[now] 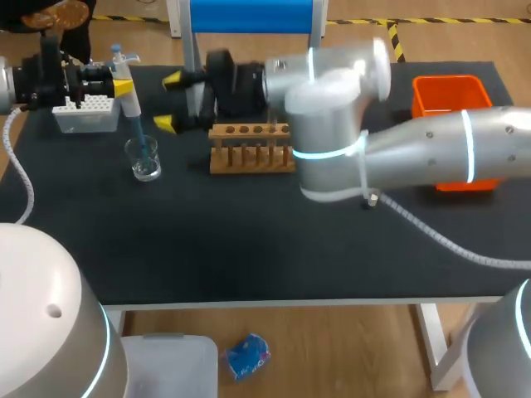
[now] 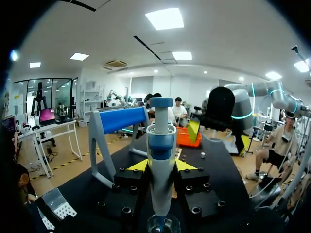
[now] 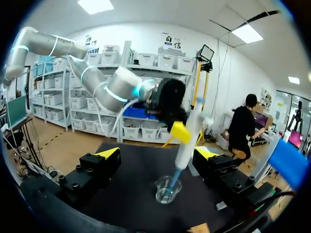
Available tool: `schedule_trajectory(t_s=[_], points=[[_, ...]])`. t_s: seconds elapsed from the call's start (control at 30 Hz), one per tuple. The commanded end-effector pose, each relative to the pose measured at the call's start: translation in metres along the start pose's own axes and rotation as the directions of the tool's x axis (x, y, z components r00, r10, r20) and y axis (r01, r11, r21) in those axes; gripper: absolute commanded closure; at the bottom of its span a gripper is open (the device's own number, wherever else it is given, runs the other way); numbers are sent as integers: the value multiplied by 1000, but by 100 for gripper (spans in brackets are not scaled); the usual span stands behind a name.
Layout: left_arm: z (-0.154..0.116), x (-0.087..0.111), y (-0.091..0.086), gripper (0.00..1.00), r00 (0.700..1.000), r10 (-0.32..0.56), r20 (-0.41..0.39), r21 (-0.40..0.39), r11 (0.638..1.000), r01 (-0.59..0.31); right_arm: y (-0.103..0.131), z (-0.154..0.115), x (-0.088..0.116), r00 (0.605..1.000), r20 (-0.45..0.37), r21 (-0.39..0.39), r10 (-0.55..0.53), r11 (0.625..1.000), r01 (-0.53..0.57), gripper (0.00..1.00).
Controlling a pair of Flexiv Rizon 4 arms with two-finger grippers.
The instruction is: Invert the test tube, pick up the pipette, mount the tip to pipette, aspirate from beaker and dispense into the tube, eject the tip, return the pipette, and cap with the stopper.
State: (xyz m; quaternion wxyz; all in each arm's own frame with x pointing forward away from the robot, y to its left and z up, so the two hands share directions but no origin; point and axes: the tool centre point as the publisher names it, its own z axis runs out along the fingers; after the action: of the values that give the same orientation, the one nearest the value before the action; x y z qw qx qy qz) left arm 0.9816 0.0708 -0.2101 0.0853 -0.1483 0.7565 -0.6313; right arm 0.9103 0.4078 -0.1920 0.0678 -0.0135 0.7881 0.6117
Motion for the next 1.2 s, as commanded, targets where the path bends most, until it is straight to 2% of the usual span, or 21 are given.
schedule_trajectory(t_s=[0.03,0.23,0.3,0.53,0.57,0.6,0.63,0.67,0.8,1.0,1.2], points=[[0,-1,1,100,1000,2,-3,3,1000,-2,49,-14,-17,1000,-20,70,4,998,-3,0],[0,-1,1,100,1000,2,-3,3,1000,-2,86,-5,-38,997,-57,72,-61,995,65,0],[0,-1,1,100,1000,2,-3,3,1000,-2,90,-1,-45,995,-46,88,-85,992,89,0],[0,-1,1,100,1000,2,-3,3,1000,-2,100,20,-66,978,-113,60,-173,982,180,0],[0,-1,1,100,1000,2,-3,3,1000,-2,101,22,-68,977,-130,38,-171,984,177,55],[0,-1,1,100,1000,2,-3,3,1000,-2,102,25,-70,975,-137,34,-177,982,184,69],[0,-1,1,100,1000,2,-3,3,1000,-2,102,27,-72,973,-137,37,-186,981,193,92],[0,-1,1,100,1000,2,-3,3,1000,-2,102,30,-74,972,-147,23,-184,982,190,100],[0,-1,1,100,1000,2,-3,3,1000,-2,101,34,-77,975,-156,3,-159,987,161,100],[0,-1,1,100,1000,2,-3,3,1000,-2,100,41,-82,988,-151,-42,-20,999,14,100],[0,-1,1,100,1000,2,-3,3,1000,-2,105,48,-82,985,-166,-51,45,997,-55,100]])
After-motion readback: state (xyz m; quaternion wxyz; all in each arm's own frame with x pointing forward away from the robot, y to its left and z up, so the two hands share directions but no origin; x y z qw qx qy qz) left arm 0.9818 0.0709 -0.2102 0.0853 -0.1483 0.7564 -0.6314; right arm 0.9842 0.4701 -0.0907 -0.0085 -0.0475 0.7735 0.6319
